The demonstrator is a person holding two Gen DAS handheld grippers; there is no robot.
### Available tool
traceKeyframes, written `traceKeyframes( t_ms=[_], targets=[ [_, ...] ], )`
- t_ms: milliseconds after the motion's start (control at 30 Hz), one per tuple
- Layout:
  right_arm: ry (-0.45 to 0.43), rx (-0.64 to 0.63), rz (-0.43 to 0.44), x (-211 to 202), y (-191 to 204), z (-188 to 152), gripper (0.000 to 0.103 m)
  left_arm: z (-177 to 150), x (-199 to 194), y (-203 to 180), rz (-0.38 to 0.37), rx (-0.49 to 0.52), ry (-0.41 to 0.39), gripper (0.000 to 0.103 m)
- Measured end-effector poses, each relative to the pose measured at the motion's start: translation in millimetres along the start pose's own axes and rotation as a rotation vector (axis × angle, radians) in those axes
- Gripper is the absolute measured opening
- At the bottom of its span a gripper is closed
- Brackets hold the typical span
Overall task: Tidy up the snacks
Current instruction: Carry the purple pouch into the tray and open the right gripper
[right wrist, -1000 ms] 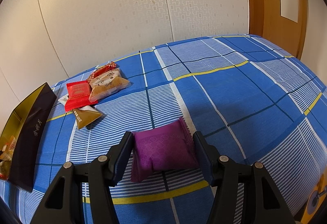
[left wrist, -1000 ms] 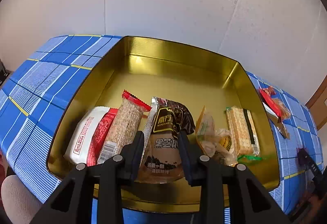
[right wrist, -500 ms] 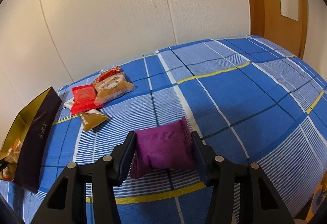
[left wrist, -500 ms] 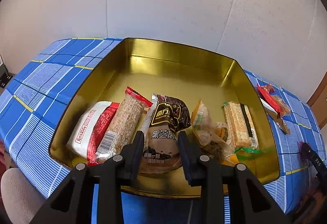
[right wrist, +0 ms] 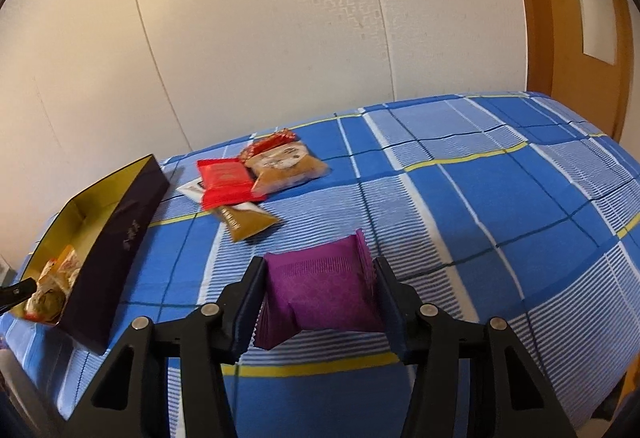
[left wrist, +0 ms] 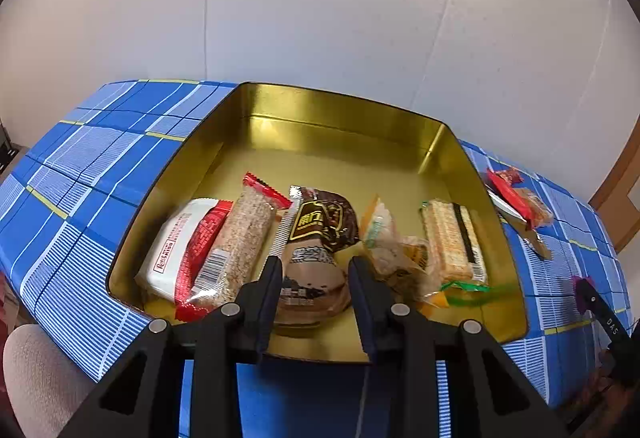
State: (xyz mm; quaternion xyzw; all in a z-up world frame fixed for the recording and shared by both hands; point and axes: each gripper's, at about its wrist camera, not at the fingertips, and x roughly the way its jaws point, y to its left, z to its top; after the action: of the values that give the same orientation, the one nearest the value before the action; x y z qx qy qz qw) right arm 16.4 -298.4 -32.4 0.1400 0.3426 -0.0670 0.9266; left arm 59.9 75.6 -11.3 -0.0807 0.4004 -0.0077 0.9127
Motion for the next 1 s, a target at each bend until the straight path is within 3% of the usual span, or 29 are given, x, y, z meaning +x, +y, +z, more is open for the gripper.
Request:
traceKeyframes(
  t_ms=[200,667,1000],
  targets=[
    [0.000,-0.044,0.042,-9.1,20.8,-3.5,0.054,-4.4,-8.6,-7.8,-0.009,0.049,-0.022,0.034],
    [0.072,-0.190,0.297,-15.7,134.4,-4.8,0.054,-10.6,-13.5,-1.0,-0.006,0.057,-0.028,0.034],
    [0.124,-0.277,0.347,-3.0,195.1,-5.3,0.054,-12.2,-16.2,2.8,0.009,0.036,-0.035,0.034]
  ],
)
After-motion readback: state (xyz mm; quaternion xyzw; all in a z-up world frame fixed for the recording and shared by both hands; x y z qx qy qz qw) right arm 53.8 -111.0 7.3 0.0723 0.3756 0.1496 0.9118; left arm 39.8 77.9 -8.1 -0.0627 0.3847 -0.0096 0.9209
